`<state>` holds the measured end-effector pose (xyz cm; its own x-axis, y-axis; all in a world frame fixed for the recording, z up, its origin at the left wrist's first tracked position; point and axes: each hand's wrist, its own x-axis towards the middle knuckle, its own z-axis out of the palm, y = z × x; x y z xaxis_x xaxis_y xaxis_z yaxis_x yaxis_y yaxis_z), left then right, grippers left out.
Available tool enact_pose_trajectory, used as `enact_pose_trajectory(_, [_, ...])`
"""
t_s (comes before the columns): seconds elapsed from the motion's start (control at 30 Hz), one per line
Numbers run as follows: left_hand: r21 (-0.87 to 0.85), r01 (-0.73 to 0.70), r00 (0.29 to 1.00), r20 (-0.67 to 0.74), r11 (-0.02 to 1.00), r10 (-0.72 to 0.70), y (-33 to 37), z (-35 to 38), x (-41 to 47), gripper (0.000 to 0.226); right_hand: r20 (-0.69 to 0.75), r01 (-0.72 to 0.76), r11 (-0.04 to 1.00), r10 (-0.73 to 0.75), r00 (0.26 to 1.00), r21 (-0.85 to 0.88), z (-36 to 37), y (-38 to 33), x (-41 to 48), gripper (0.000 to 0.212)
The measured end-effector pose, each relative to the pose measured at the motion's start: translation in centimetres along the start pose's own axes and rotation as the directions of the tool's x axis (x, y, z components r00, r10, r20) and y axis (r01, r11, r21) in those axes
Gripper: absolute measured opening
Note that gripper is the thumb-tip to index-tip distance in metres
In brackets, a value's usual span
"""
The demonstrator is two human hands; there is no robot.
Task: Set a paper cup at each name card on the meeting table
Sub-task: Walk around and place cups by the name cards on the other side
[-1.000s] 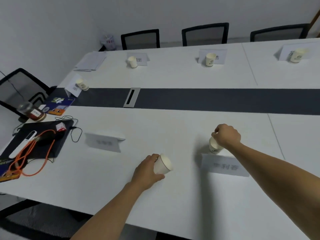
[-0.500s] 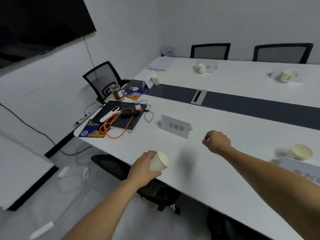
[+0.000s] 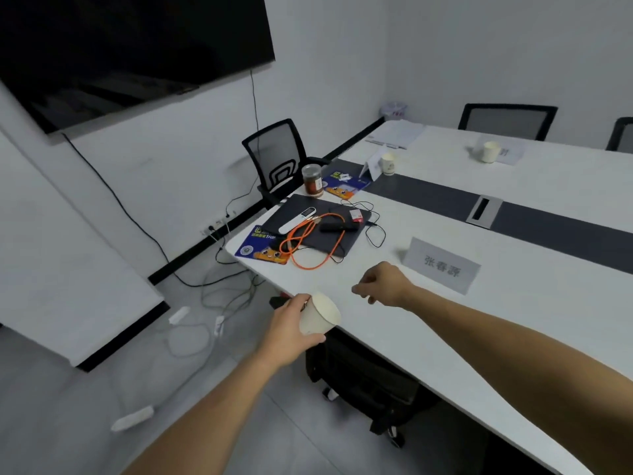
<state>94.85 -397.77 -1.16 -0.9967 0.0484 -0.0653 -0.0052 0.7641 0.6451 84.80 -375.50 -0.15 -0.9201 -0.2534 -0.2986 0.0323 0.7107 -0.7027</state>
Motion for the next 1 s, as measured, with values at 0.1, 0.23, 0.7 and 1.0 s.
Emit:
enact_pose_trajectory(0.1, [-0.006, -0.011, 1.000, 0.020, 1.000, 0.011, -0.7, -0.6, 3.1, 0.072, 0.112, -0.007, 0.995, -0.004, 0.994, 0.102, 0.6, -1.6, 2.6, 0.024])
enact_pose_trajectory(0.23, [0.006, -0.026, 0.999, 0.038, 1.000, 0.026, -0.8, -0.8, 8.2, 0.077, 0.203, -0.037, 0.985, 0.002, 0.979, 0.170, 0.4, -1.9, 6.4, 0.022])
enact_pose_trajectory(0.7, [0.127, -0.197, 0.941, 0.302, 0.972, 0.151, 1.3, 3.7, 25.9, 0.063, -0.015, -0.285, 0.919, 0.300, 0.954, 0.271, -9.5, 4.9, 15.3, 0.013])
enact_pose_trajectory(1.0, [0.250, -0.387, 0.831, 0.513, 0.888, 0.217, 0.8, 9.7, 33.9, 0.044, -0.361, -0.468, 0.735, 0.660, 0.659, 0.490, -16.0, 13.5, 16.2, 0.015])
